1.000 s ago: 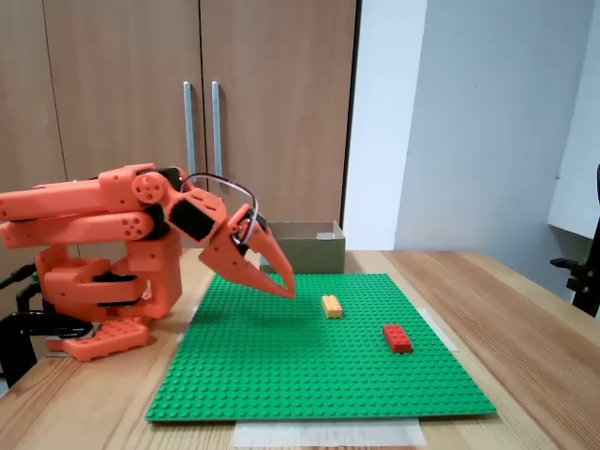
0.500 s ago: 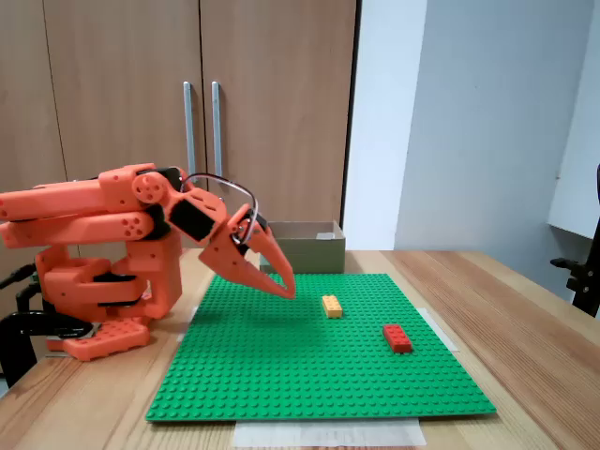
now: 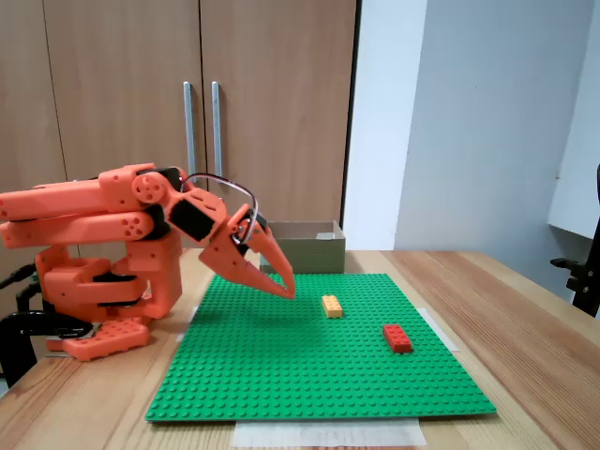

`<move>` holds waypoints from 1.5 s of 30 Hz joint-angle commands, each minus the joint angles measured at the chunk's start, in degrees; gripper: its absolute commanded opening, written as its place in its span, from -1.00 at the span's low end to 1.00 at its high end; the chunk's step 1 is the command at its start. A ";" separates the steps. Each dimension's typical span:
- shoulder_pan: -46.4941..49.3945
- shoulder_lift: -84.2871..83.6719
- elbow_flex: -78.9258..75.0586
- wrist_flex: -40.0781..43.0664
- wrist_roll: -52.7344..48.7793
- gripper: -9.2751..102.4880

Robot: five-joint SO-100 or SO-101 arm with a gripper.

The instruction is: Pick the red lego block and put it in the box.

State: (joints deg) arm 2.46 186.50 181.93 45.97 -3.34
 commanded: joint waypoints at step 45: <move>0.62 -12.22 -11.34 3.52 1.05 -0.85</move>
State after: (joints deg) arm 2.29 178.15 176.40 48.60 -1.85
